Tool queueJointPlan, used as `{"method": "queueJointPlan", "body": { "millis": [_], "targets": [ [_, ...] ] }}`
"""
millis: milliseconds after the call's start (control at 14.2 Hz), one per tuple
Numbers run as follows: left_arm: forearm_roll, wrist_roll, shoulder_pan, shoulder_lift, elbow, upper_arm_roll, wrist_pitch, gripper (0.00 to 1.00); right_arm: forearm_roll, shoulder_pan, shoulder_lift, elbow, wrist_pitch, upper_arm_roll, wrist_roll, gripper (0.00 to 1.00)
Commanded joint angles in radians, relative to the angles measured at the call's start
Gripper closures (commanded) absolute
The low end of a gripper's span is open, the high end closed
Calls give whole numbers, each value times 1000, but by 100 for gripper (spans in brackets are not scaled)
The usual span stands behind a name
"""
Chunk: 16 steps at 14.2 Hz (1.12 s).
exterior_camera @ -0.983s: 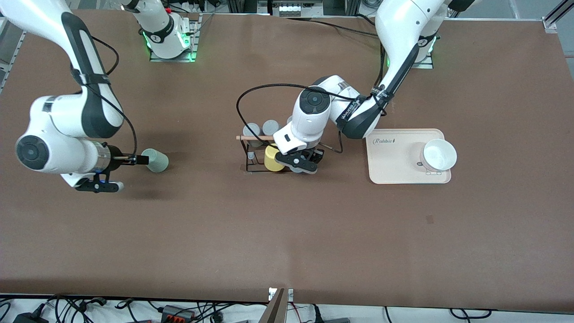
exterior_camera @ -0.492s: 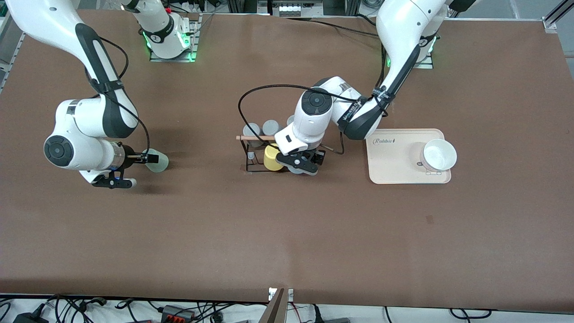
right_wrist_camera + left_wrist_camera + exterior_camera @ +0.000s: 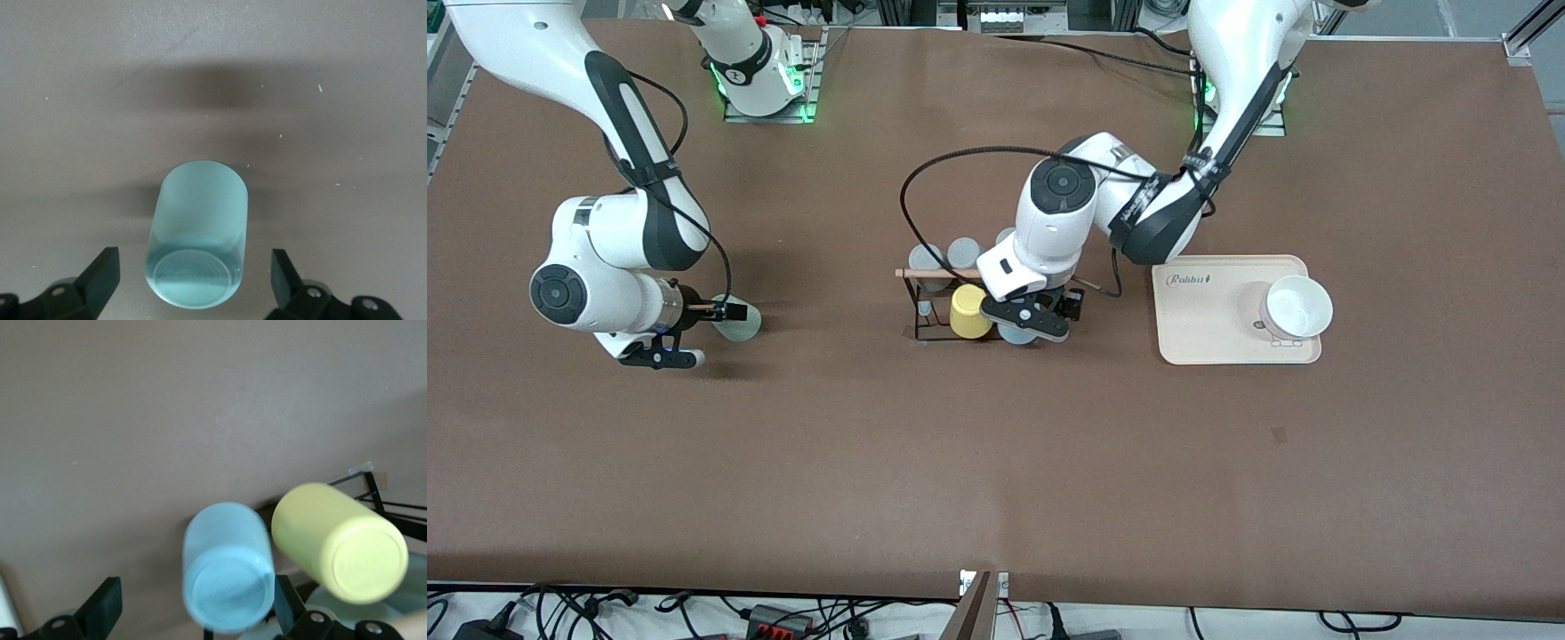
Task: Hang scattered cups on rack with three cups
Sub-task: 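Lift the green cup with the right gripper while the left gripper withdraws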
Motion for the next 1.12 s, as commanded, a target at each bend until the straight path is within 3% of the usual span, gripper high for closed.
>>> {"method": "queueJointPlan", "body": {
  "millis": [0, 211, 421, 632, 773, 913, 1054],
  "targets": [
    [4, -15, 9, -53, 27, -6, -118, 0, -4, -6, -6, -25, 23, 7, 13, 0],
    [10, -28, 41, -128, 63, -2, -332, 0, -4, -13, -6, -47, 55, 7, 13, 0],
    [16, -14, 139, -214, 68, -9, -454, 0, -4, -19, -6, -48, 62, 7, 7, 3],
    [13, 55, 225, -296, 1, -12, -488, 0, -4, -14, -6, -47, 54, 7, 14, 48],
    [4, 117, 307, -375, -103, -20, -439, 0, -4, -10, -8, -42, 49, 7, 13, 68],
    [3, 234, 359, -408, -131, -20, -440, 0, -4, -8, -23, -30, 42, 15, 5, 77],
    [3, 277, 438, -414, -122, -21, -458, 0, -7, -2, -37, 37, -53, 18, 5, 77]
  ]
}}
